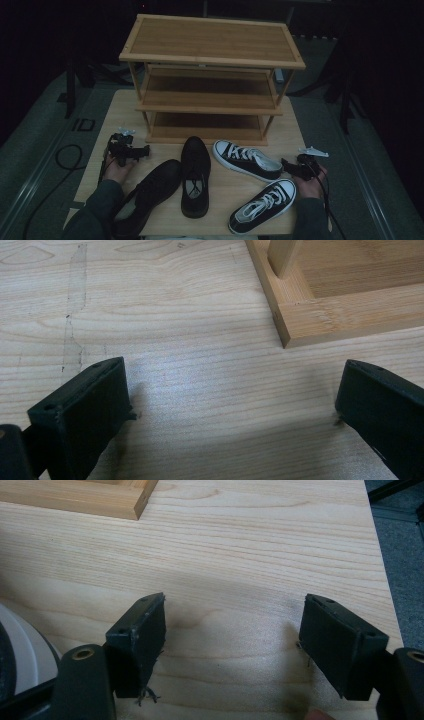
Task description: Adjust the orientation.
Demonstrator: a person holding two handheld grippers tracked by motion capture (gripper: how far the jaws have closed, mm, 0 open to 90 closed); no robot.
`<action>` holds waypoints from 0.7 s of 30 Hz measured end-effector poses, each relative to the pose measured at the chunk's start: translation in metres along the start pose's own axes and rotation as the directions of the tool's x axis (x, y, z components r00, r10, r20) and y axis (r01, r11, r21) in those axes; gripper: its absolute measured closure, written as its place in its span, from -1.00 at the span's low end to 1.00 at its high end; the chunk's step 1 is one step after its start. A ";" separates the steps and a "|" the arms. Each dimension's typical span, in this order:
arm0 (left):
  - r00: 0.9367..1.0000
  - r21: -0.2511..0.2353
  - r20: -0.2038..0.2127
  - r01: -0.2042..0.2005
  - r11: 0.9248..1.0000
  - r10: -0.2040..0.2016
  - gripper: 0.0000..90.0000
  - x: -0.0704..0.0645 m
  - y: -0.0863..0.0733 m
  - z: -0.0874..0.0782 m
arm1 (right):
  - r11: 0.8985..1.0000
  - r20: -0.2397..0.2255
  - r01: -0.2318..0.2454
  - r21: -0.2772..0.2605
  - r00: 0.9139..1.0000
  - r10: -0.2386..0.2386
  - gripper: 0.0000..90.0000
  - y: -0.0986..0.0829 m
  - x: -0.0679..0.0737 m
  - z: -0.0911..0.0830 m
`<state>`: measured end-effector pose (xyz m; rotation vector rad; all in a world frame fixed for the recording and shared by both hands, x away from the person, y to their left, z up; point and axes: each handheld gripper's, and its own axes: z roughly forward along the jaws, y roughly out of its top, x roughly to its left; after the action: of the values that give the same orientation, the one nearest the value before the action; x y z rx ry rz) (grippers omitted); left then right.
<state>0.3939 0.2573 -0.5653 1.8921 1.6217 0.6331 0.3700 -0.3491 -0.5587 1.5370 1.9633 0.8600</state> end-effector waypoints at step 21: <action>1.000 0.012 0.012 -0.013 1.000 0.013 -0.63 -0.001 0.002 -0.007 | 1.000 0.000 0.000 0.000 1.000 0.000 -0.41 0.000 0.000 0.000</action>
<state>0.3911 0.2571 -0.5589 1.9134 1.6109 0.6178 0.3700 -0.3491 -0.5587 1.5371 1.9632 0.8601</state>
